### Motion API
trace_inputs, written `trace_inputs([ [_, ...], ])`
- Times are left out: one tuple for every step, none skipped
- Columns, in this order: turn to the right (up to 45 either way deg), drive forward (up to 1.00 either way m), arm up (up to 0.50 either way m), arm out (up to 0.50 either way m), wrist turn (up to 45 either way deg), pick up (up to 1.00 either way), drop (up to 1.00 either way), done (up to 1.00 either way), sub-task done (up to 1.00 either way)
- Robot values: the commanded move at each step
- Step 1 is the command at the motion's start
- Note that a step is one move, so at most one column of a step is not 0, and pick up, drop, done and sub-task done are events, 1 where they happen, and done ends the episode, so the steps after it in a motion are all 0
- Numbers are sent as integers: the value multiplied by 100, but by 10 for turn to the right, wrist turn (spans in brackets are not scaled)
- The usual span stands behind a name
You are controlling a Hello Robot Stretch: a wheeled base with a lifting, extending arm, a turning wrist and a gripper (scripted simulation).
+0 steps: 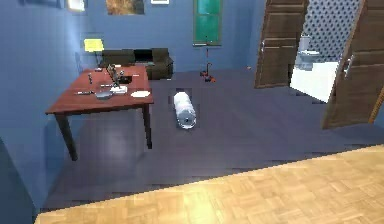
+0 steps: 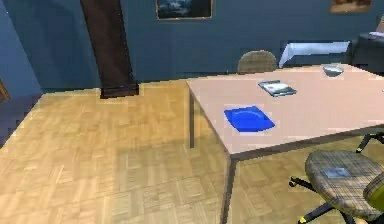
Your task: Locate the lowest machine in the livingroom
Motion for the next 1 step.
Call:
trace_inputs([
  [0, 100, 0, 0, 0, 0, 0, 0, 0],
])
